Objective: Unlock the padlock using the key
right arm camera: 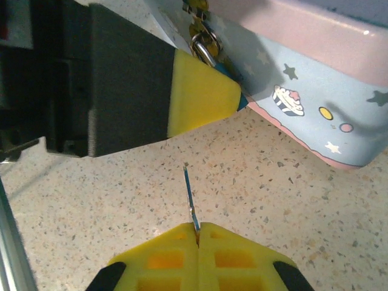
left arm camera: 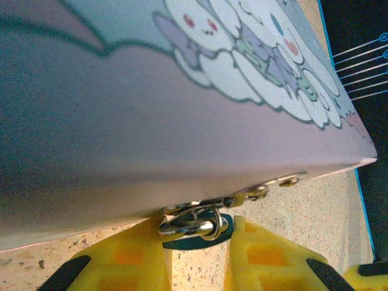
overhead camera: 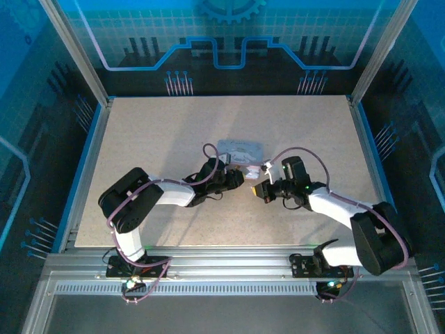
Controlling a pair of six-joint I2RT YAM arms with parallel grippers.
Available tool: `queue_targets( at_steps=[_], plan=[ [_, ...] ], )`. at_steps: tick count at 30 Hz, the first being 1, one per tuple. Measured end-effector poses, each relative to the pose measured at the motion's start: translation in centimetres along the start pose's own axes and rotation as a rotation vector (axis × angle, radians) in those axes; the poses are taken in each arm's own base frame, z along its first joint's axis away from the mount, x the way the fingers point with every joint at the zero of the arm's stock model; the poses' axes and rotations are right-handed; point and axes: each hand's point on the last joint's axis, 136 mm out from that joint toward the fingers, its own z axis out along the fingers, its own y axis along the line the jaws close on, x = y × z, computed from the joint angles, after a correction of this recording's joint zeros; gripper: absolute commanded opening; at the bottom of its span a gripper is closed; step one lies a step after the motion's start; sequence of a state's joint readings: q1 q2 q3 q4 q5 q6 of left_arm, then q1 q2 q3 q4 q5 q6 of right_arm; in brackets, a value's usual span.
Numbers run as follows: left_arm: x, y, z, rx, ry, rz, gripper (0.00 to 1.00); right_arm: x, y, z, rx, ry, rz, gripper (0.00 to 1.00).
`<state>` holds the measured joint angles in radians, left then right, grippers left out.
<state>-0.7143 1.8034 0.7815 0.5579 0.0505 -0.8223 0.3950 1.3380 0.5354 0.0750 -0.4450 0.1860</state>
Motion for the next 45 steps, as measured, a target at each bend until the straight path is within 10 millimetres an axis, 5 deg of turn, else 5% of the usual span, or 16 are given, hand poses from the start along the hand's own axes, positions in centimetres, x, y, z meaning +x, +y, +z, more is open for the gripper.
queue_targets(
  at_steps=[5, 16, 45],
  plan=[
    [0.0, 0.0, 0.0, 0.003, 0.004, -0.011, 0.15, 1.0, -0.8, 1.1, 0.012, 0.044, -0.027, 0.0],
    [0.0, 0.0, 0.0, 0.003, 0.004, -0.016, 0.15, -0.6, -1.3, 2.1, 0.027, 0.042, -0.072, 0.0],
    [-0.3, -0.4, -0.6, 0.002, 0.002, -0.02, 0.15, -0.3, -2.2, 4.0, 0.068, 0.031, -0.072, 0.0]
  ],
)
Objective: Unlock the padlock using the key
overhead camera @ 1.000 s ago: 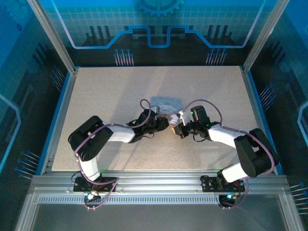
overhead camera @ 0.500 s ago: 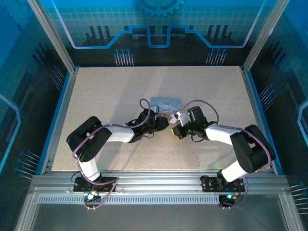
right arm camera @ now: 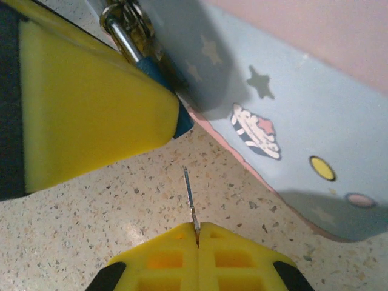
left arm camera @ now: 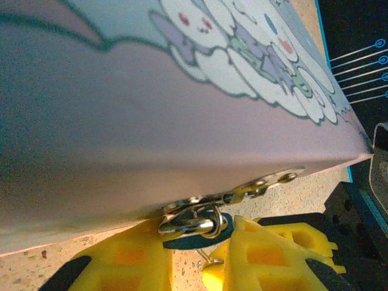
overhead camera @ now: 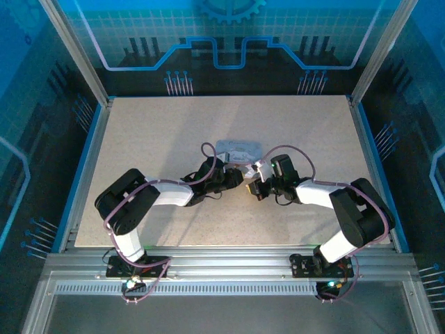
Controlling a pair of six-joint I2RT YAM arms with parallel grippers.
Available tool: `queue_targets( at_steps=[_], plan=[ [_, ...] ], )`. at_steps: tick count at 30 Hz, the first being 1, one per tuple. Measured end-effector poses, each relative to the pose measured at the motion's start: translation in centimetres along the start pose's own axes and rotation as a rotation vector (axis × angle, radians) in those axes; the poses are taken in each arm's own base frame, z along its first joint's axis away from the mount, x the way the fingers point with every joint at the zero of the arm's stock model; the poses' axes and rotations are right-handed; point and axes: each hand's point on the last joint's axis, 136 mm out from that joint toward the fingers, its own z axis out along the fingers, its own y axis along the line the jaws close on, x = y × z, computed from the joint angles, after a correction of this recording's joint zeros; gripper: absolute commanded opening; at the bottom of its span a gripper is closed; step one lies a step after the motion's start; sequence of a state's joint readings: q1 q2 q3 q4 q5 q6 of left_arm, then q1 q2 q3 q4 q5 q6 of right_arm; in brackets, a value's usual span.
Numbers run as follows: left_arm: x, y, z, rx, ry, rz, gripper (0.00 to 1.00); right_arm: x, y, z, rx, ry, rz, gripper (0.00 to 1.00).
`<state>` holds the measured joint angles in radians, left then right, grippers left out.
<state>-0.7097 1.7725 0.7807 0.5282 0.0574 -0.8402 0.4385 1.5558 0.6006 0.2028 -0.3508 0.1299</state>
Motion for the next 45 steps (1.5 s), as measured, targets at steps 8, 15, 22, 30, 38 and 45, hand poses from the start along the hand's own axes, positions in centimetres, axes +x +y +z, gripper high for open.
queue_targets(
  at_steps=[8, 15, 22, 30, 38, 45],
  plan=[
    [0.0, -0.1, 0.0, 0.003, 0.003, 0.0, 0.15, -0.4, 0.0, -0.1, 0.002, -0.019, -0.017, 0.0],
    [0.1, 0.0, -0.1, 0.0, 0.005, 0.0, 0.15, -0.5, 0.0, -0.1, 0.002, -0.024, -0.035, 0.0],
    [0.1, -0.2, -0.3, 0.003, 0.013, -0.001, 0.15, -0.9, 0.1, -0.1, 0.001, -0.037, -0.052, 0.0],
    [0.3, -0.2, -0.3, 0.001, 0.023, -0.002, 0.15, -1.1, 0.1, -0.2, 0.001, -0.045, -0.067, 0.0],
    [0.2, -0.3, -0.4, 0.005, 0.02, -0.002, 0.15, -1.6, 0.6, -0.4, -0.017, -0.062, -0.092, 0.0],
    [0.2, -0.3, -0.7, -0.003, 0.024, -0.005, 0.15, -1.7, 0.8, -0.4, -0.023, -0.07, -0.116, 0.0]
  ],
)
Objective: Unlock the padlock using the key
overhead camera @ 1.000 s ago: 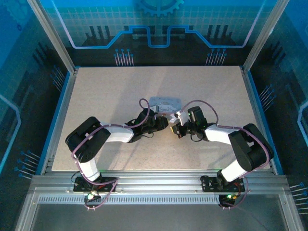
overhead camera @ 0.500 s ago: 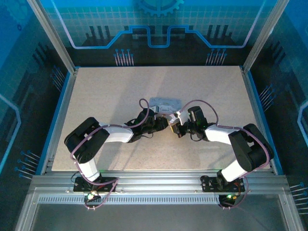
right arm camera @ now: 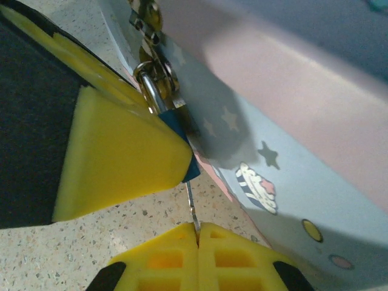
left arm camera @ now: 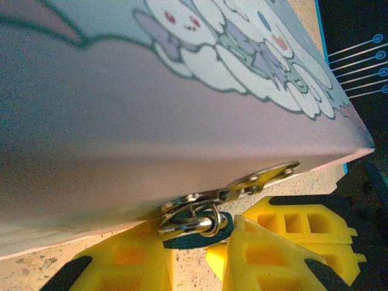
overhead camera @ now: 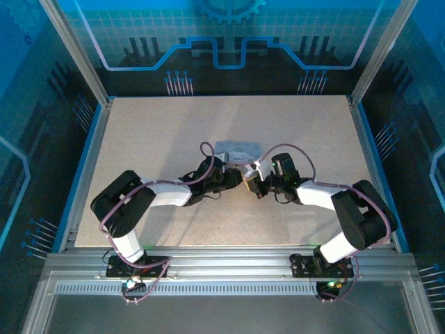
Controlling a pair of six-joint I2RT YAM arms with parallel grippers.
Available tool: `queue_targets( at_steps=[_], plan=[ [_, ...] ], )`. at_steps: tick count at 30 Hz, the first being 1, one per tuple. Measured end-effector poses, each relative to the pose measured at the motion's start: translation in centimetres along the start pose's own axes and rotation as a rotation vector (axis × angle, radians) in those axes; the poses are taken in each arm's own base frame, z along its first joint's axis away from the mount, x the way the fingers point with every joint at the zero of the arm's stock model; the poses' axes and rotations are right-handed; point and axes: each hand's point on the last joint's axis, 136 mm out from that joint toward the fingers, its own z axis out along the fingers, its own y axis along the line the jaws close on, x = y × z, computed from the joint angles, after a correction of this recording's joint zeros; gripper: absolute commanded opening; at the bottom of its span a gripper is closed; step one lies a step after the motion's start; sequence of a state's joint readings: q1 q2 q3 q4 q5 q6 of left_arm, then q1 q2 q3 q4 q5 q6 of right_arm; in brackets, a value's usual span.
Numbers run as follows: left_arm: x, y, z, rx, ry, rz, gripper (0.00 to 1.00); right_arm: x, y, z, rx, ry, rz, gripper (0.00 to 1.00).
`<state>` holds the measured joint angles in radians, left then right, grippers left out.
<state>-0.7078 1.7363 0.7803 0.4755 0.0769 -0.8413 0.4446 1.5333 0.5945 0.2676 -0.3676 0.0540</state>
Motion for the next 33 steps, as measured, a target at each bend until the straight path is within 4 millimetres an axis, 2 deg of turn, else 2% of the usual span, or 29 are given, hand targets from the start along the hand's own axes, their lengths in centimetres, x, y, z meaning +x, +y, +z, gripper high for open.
queue_targets(
  at_steps=[24, 33],
  plan=[
    [0.2, -0.1, -0.4, 0.002, 0.023, -0.031, 0.15, -0.2, 0.1, 0.1, 0.018, -0.044, -0.075, 0.0],
    [0.3, 0.2, -1.1, -0.021, 0.041, -0.039, 0.17, -0.1, 0.9, 0.4, 0.018, -0.039, -0.108, 0.0]
  ],
)
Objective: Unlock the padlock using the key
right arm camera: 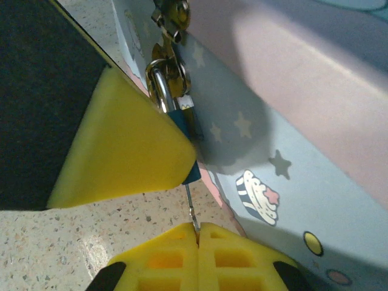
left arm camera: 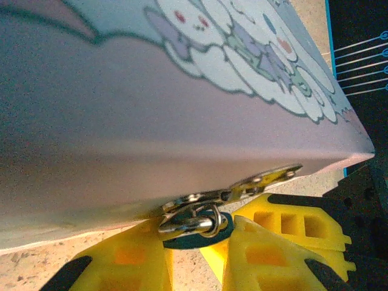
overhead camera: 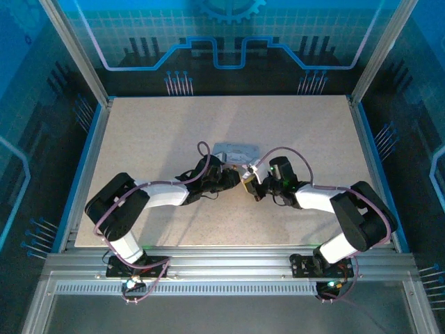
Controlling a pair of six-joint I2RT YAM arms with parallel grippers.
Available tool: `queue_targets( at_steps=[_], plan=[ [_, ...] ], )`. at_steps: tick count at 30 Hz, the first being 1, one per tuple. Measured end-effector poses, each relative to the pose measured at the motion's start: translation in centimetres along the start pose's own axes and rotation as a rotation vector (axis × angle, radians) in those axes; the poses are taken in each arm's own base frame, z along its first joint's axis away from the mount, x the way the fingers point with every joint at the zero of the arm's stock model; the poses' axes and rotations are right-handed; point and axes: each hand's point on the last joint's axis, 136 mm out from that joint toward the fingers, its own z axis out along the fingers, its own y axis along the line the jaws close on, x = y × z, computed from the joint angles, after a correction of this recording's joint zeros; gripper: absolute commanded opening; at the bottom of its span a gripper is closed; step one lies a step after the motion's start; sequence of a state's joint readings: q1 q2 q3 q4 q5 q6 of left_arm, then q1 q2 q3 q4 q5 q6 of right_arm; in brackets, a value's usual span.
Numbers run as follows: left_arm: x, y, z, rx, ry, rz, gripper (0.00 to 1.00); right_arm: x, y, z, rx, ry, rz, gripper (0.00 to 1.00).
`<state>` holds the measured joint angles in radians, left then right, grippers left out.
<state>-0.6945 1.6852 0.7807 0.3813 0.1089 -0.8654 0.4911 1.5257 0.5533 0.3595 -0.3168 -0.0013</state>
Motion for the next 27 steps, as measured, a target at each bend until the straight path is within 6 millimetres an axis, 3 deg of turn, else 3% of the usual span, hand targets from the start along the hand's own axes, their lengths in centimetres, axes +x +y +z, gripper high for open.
queue_targets(
  at_steps=[11, 27],
  plan=[
    [-0.1, 0.0, -0.4, 0.013, 0.025, -0.013, 0.19, 1.9, 0.6, 0.0, 0.019, 0.027, -0.008, 0.0],
    [0.1, 0.2, -0.6, 0.013, 0.043, -0.018, 0.2, 0.9, 0.7, -0.4, 0.023, -0.002, -0.025, 0.0]
  ],
)
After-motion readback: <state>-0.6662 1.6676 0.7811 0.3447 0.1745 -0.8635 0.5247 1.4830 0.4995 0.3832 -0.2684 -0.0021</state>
